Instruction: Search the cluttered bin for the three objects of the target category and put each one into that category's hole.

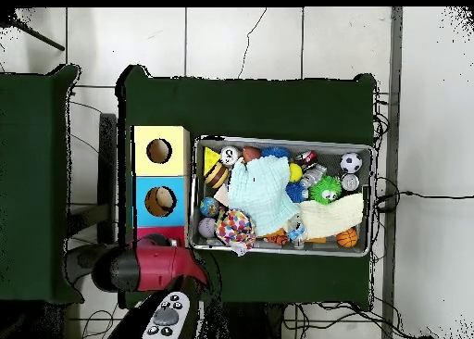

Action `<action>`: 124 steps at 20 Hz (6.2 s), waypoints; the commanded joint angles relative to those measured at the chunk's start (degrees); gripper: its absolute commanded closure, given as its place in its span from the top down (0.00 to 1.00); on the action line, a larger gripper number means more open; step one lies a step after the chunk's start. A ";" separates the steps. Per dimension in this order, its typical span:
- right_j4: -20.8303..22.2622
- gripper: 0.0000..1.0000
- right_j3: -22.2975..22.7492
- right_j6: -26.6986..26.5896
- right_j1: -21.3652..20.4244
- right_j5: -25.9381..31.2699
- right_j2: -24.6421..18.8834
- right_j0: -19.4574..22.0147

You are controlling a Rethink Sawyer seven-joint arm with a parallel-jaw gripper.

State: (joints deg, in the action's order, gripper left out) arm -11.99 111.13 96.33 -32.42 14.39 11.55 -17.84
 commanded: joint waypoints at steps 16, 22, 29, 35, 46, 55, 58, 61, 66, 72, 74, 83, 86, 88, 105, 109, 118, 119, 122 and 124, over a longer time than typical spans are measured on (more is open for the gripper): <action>4.04 1.00 4.36 9.16 -2.15 -11.36 -11.26 9.79; 3.43 1.00 14.10 5.77 -22.00 0.98 -15.22 15.59; 2.88 1.00 13.56 5.53 -29.28 11.85 -13.38 15.75; 3.92 1.00 16.57 0.76 -32.54 11.52 -14.70 20.60; 8.36 1.00 17.60 3.69 -25.59 1.91 -16.90 21.98; 20.16 1.00 16.73 -2.91 -17.62 -4.45 -17.94 33.77; 24.61 1.00 14.53 -2.40 -12.74 -7.64 -18.88 36.36; 28.43 1.00 12.05 -0.05 -6.50 -13.27 -19.25 37.98; 31.90 1.00 9.78 4.46 0.00 -20.90 -18.45 36.74; 35.27 1.00 5.34 3.34 5.83 -23.96 -14.86 34.82; 36.15 1.00 3.81 2.44 7.17 -22.62 -14.45 35.91; 42.64 1.00 1.15 1.86 9.38 -21.84 -14.49 40.00; 41.95 1.00 1.50 3.52 9.17 -22.45 -13.60 38.88; 40.34 1.00 0.28 4.45 9.90 -22.68 -11.33 36.72; 35.95 1.00 4.83 5.10 -3.22 -11.64 -28.68 51.92; 33.21 1.00 9.87 -0.97 -9.52 0.68 -42.06 62.02; 40.37 1.00 1.18 -0.64 -7.78 2.39 -34.96 55.94; 41.81 1.00 -0.95 -0.22 -6.32 1.68 -33.34 54.82; 46.53 1.00 -8.11 0.25 -2.01 -1.33 -28.88 52.28; 49.49 1.00 -11.65 -0.05 0.02 -2.64 -27.09 51.28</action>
State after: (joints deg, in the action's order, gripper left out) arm 30.60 116.06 96.78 -38.61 14.60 -19.35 35.81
